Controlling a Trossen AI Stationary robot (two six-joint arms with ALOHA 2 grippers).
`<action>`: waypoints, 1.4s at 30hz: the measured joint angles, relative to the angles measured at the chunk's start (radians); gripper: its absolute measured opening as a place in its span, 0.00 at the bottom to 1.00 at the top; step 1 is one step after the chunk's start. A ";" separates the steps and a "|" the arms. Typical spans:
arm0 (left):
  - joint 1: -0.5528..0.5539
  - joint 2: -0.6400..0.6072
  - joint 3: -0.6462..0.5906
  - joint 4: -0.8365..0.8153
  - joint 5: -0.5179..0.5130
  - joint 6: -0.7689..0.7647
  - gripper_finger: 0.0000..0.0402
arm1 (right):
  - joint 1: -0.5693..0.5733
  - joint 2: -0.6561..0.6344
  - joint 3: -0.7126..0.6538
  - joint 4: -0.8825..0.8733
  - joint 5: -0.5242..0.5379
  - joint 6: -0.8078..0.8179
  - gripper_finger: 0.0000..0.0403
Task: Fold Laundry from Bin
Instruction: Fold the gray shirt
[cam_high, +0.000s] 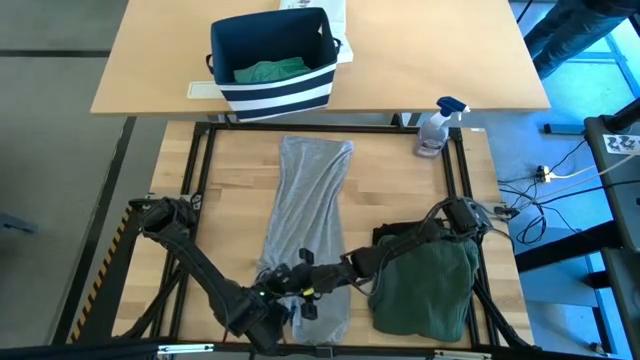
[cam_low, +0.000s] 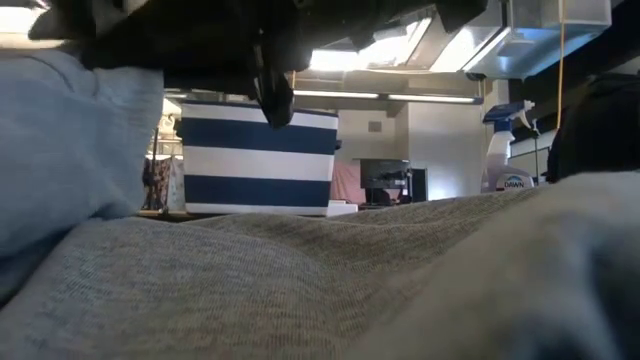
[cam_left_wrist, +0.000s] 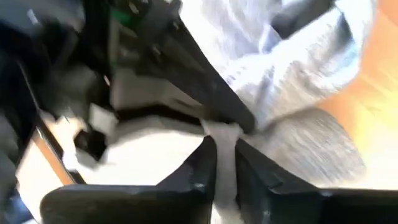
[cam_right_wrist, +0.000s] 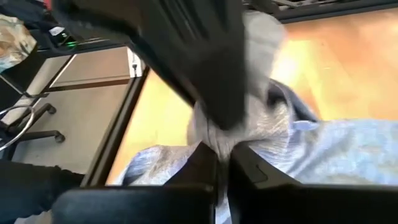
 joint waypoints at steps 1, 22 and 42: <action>-0.013 -0.001 0.000 -0.030 0.002 -0.062 0.13 | -0.001 0.000 0.000 -0.002 0.000 0.000 0.02; -0.376 -0.120 -0.419 0.211 -0.416 -0.929 0.63 | -0.011 0.000 0.000 0.016 -0.047 0.012 0.01; -0.296 -0.120 -0.724 0.730 -0.494 -0.888 0.77 | -0.012 -0.002 0.000 0.030 -0.074 0.034 0.01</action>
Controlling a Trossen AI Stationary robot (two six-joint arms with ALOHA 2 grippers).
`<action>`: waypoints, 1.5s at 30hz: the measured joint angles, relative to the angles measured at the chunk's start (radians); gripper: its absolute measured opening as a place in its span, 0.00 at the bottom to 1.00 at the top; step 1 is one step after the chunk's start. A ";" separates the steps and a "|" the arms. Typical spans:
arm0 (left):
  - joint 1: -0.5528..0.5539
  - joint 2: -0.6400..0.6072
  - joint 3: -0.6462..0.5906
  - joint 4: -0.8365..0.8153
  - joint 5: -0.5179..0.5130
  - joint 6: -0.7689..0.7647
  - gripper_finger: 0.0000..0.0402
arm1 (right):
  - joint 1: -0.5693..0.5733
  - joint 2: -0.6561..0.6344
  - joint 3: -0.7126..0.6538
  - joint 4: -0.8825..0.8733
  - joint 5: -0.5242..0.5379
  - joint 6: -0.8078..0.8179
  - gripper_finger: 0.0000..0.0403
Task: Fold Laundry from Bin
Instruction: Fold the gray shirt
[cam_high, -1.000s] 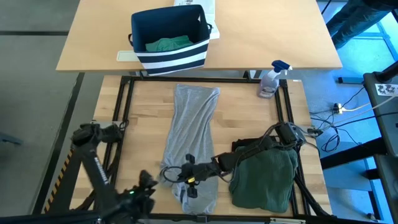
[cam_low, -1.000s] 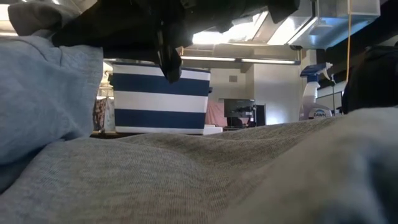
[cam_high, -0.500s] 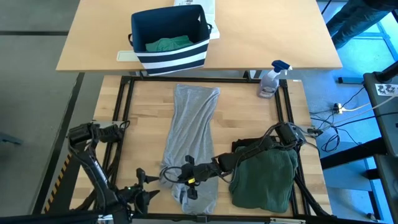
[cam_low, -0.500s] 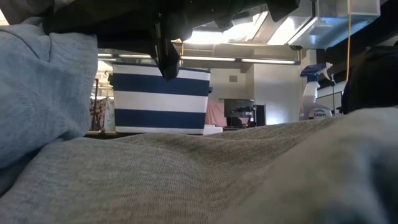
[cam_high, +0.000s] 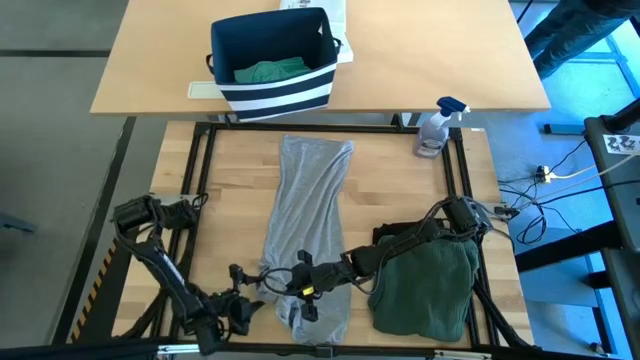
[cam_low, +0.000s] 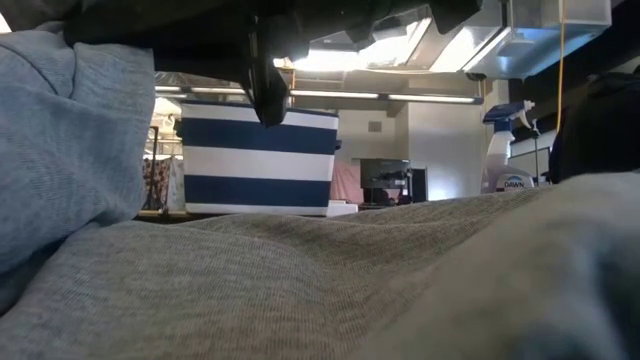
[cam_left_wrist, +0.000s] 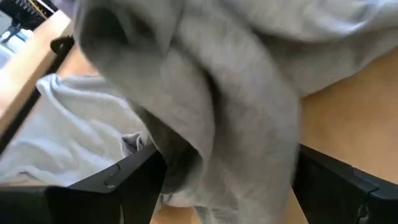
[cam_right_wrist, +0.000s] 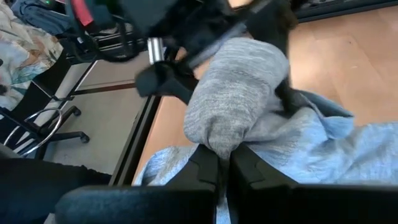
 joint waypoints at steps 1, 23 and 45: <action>0.002 0.000 -0.023 0.036 -0.005 0.000 0.77 | 0.000 0.000 0.000 0.000 -0.002 0.000 0.01; 0.070 -0.038 -0.119 0.047 0.004 0.243 0.03 | 0.003 0.000 0.000 -0.116 -0.080 0.057 0.02; 0.295 -0.344 0.041 -0.125 0.246 0.968 0.01 | 0.062 -0.241 0.000 -0.651 0.140 -0.008 0.50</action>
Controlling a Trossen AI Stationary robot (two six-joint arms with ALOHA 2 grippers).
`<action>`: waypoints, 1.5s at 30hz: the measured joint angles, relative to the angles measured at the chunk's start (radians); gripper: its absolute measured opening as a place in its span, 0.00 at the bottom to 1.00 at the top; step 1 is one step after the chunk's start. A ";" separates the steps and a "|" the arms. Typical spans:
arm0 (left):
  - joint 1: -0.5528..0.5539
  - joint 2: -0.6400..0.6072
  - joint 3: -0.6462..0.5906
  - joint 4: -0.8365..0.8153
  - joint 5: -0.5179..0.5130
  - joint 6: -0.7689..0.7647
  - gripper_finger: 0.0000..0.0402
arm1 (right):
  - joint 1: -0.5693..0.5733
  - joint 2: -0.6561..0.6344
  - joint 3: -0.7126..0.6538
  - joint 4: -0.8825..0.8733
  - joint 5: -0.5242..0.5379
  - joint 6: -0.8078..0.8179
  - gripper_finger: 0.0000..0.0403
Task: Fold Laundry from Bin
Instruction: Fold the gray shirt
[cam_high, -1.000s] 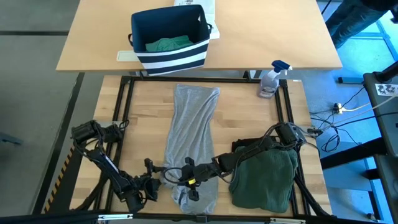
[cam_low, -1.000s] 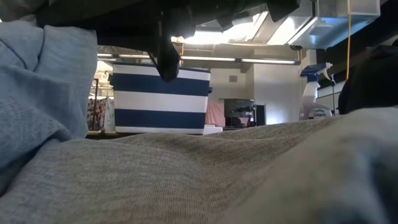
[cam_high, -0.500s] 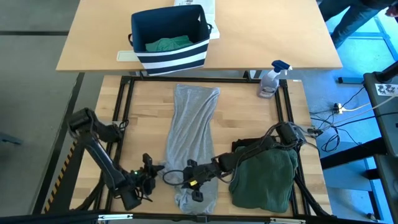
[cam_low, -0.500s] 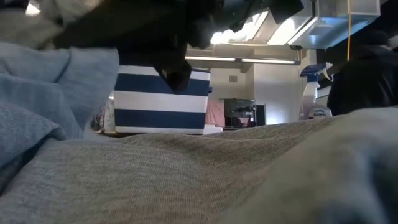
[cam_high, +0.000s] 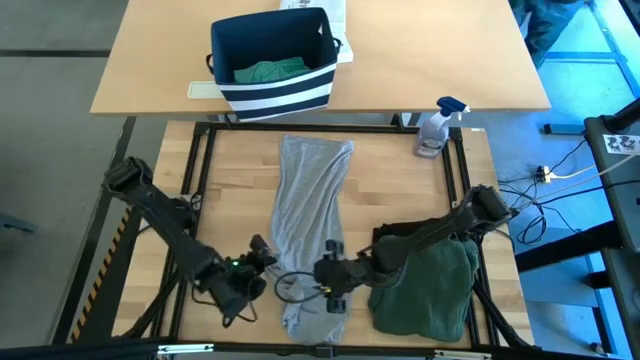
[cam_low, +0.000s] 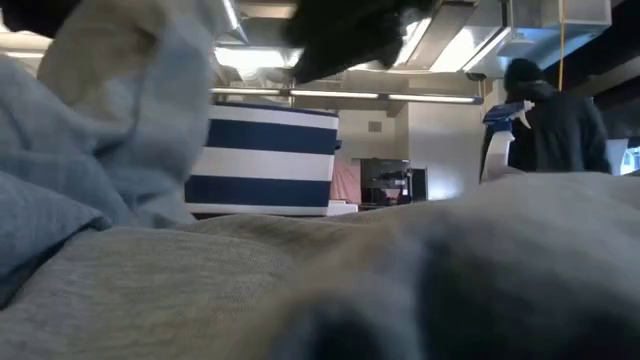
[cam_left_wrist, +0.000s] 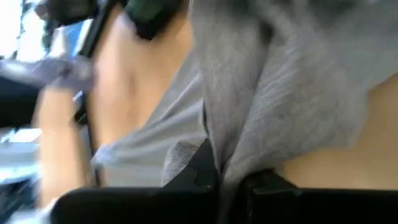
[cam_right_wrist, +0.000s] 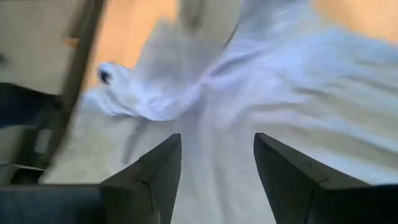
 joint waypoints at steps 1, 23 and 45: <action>0.023 0.000 0.000 0.035 0.038 0.045 0.01 | 0.012 -0.018 0.000 -0.037 0.051 -0.001 0.50; 0.447 0.160 0.002 0.418 0.641 0.544 0.18 | 0.126 -0.105 -0.051 -0.180 0.368 0.138 0.48; 0.327 0.195 0.152 0.105 0.607 0.240 0.50 | 0.109 -0.104 -0.051 -0.146 0.388 0.119 0.48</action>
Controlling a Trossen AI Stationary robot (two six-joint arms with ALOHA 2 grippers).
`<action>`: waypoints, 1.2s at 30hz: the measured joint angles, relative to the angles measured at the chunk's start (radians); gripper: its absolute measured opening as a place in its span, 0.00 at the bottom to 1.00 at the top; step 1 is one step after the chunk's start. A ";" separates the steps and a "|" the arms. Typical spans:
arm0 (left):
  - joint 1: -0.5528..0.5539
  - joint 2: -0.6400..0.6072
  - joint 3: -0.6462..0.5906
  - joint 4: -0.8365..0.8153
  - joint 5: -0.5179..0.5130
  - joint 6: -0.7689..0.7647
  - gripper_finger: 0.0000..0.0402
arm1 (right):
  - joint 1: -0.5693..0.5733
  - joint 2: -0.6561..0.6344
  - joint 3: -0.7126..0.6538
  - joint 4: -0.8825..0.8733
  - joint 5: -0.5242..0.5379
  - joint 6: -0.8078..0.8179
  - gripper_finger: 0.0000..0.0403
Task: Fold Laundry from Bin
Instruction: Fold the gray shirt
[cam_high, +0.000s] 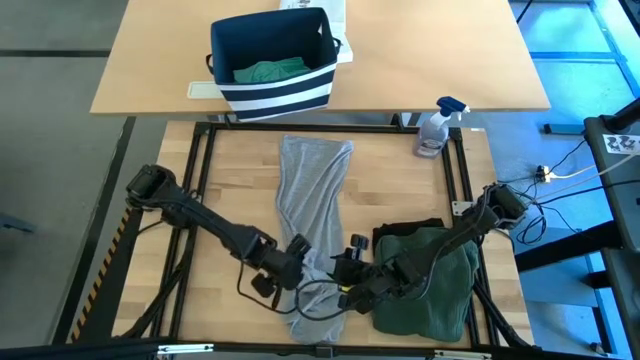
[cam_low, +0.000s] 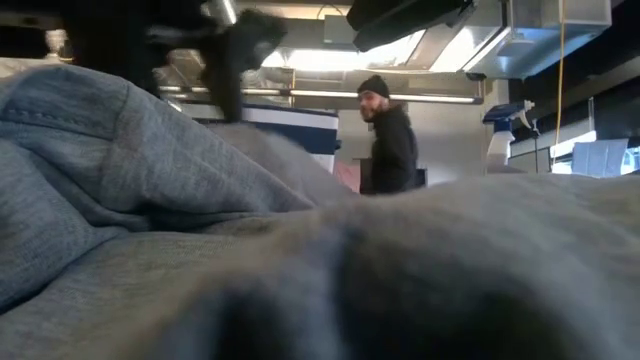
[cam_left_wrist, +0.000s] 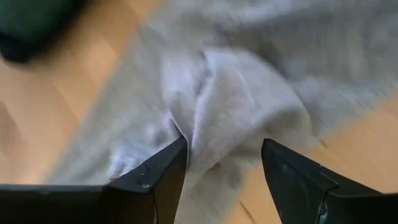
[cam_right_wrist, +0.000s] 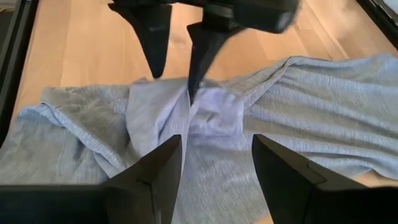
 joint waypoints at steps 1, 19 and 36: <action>-0.011 0.001 0.000 -0.033 -0.007 -0.045 0.50 | 0.001 0.000 0.000 0.000 0.000 -0.006 0.48; -0.192 -0.131 -0.070 0.048 -0.379 -0.426 0.50 | 0.002 0.000 0.000 0.007 0.001 -0.035 0.48; -0.202 -0.098 -0.440 0.513 -0.392 -0.733 0.35 | 0.002 0.000 0.001 0.010 0.001 -0.044 0.48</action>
